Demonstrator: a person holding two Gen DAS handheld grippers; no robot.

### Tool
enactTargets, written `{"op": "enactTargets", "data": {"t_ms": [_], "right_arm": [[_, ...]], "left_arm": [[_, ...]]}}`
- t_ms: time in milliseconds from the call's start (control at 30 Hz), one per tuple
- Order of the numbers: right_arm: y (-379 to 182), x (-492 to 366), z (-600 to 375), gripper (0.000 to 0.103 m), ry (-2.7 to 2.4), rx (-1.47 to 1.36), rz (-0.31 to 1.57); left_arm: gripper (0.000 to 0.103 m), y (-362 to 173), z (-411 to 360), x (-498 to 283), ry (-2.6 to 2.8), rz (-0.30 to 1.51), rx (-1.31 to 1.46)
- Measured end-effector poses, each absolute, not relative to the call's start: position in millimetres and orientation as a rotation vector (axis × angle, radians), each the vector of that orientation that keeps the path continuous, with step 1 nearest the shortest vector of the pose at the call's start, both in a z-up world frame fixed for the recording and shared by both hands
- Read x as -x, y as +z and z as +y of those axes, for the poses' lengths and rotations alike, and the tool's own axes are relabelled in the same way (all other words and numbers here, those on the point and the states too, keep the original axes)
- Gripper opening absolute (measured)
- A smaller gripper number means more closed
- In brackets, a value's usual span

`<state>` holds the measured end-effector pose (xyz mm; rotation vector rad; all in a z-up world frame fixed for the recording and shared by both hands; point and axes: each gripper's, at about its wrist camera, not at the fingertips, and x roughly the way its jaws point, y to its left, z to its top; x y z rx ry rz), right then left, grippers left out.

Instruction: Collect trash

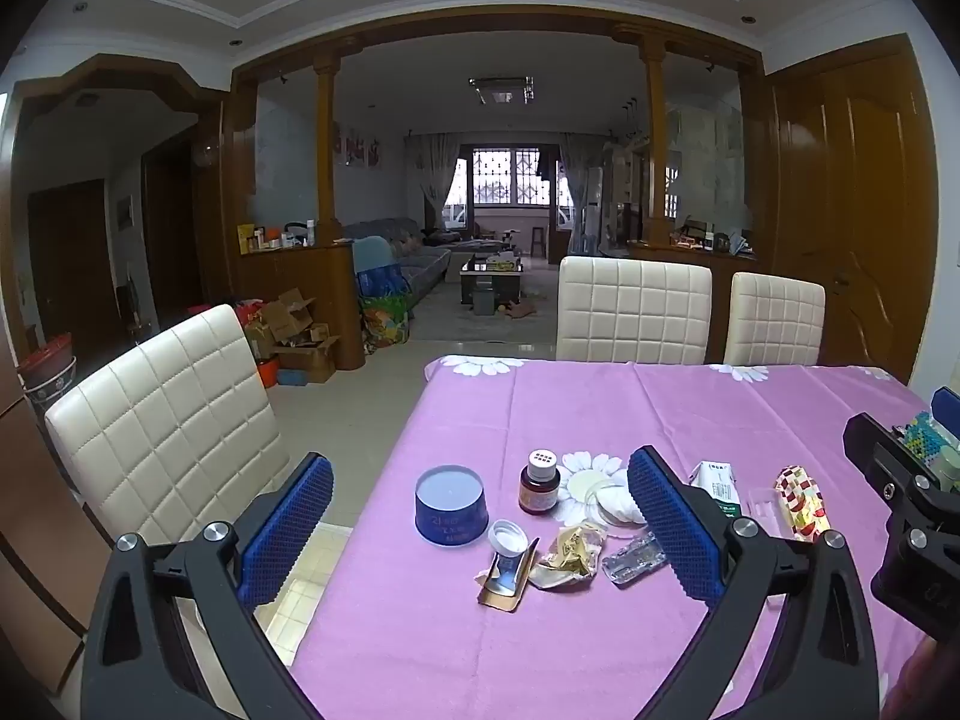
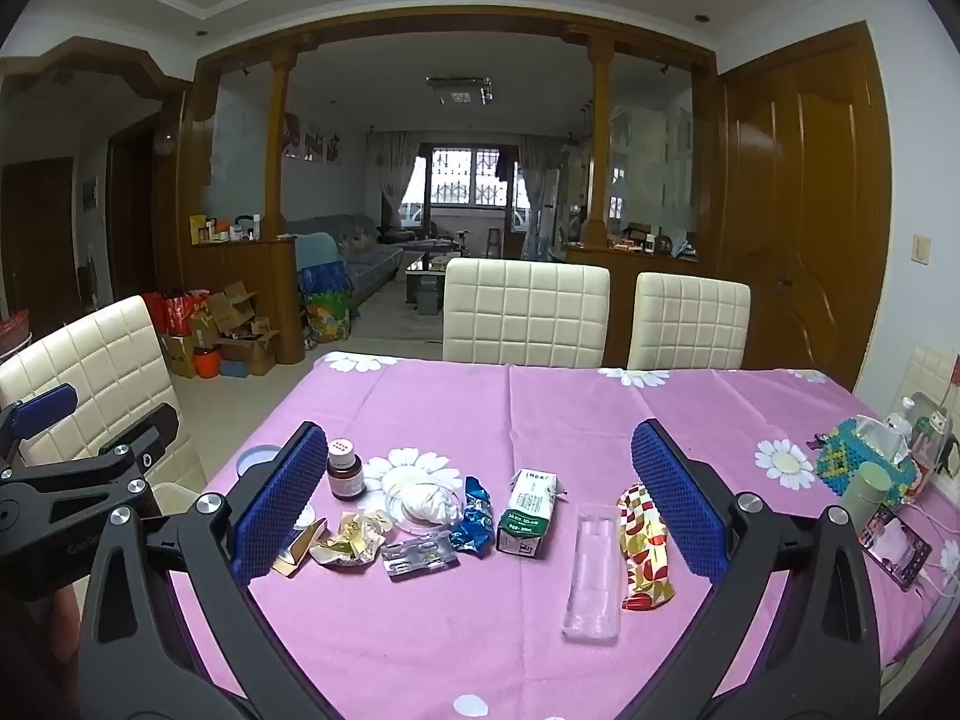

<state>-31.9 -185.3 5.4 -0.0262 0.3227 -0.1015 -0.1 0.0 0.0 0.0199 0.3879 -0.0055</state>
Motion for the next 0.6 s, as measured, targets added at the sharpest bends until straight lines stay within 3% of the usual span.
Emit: {"op": "enactTargets", "data": {"t_ms": [600], "right_arm": [[4.8, 32.0, -185.2, 0.100, -0.102, 0.026, 0.326]], "left_arm": [[0.096, -0.3, -0.6, 2.1, -0.006, 0.394, -0.018]]}}
